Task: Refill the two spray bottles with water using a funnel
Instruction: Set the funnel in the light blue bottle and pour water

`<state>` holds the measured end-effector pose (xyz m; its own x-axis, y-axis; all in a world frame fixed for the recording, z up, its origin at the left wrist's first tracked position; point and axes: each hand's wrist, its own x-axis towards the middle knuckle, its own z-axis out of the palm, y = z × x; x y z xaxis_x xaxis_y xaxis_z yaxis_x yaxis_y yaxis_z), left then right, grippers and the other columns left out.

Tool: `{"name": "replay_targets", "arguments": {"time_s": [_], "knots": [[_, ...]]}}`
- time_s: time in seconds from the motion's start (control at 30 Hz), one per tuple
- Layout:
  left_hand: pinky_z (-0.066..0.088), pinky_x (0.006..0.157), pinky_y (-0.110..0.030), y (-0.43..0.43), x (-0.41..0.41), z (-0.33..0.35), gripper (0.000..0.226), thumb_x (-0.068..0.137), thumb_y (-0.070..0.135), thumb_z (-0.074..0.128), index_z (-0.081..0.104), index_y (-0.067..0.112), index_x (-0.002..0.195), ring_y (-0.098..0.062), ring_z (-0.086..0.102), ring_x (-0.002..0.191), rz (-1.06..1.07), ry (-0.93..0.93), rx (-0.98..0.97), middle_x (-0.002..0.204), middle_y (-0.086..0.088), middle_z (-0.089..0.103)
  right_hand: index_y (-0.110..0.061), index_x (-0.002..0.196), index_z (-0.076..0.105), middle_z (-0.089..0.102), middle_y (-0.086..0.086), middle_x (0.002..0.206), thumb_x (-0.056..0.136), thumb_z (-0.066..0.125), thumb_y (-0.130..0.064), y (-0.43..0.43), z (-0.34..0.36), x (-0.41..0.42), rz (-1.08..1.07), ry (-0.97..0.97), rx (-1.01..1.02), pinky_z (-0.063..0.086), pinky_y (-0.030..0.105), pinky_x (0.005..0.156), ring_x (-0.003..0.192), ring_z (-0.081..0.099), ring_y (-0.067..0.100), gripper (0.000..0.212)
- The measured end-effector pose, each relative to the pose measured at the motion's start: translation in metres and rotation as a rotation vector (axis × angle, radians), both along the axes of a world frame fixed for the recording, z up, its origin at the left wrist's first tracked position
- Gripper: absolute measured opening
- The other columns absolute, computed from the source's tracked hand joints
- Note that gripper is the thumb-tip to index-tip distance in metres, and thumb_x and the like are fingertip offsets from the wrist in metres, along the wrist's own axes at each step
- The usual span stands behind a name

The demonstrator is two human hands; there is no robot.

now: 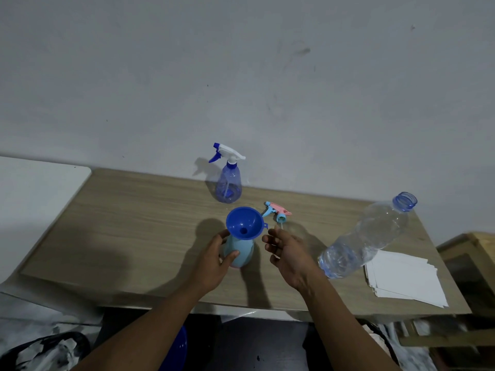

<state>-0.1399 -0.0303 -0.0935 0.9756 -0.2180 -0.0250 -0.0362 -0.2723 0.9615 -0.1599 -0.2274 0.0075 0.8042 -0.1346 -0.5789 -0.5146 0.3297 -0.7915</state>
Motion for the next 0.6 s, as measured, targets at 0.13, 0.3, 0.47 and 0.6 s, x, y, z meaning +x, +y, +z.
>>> {"name": "replay_targets", "arguments": {"time_s": [0.13,0.3,0.47,0.6], "knots": [[0.052,0.094,-0.033,-0.001,-0.002,0.000,0.057,0.085,0.042,0.070,0.045,0.038,0.135,0.006,0.051,0.121,0.020,-0.001,-0.042,0.131,0.032,0.052,-0.015,0.091,0.065,0.069,0.003,0.082,0.100,0.054,-0.022,-0.017,-0.021,-0.027,-0.140,0.021,-0.155,0.040,0.031,0.070,0.075,0.059,0.015,0.016],[0.052,0.091,-0.033,-0.005,-0.003,0.004,0.051,0.083,0.030,0.069,0.048,0.053,0.123,0.007,0.054,0.115,0.036,-0.022,-0.057,0.121,0.038,0.055,-0.006,0.081,0.062,0.061,0.014,0.083,0.092,0.064,-0.013,-0.063,-0.054,-0.077,-0.517,0.067,-0.380,0.039,0.029,0.064,0.078,0.053,0.023,0.013],[0.054,0.093,-0.044,-0.003,-0.002,0.004,0.052,0.084,0.030,0.069,0.048,0.060,0.121,-0.014,0.055,0.121,0.028,-0.036,-0.052,0.124,0.026,0.058,-0.013,0.138,0.043,0.054,0.009,0.122,0.082,0.082,-0.029,-0.108,-0.028,-0.094,-0.694,-0.145,-0.628,0.050,0.039,0.094,0.108,0.055,0.021,0.070],[0.052,0.096,-0.049,-0.004,-0.003,0.005,0.052,0.088,0.019,0.071,0.046,0.048,0.125,-0.013,0.056,0.119,0.024,-0.022,-0.045,0.127,0.006,0.058,-0.026,0.154,0.025,0.042,-0.001,0.147,0.074,0.087,-0.030,-0.135,0.003,-0.082,-0.500,-0.348,-0.781,0.042,0.034,0.104,0.132,0.044,0.014,0.101]]}}
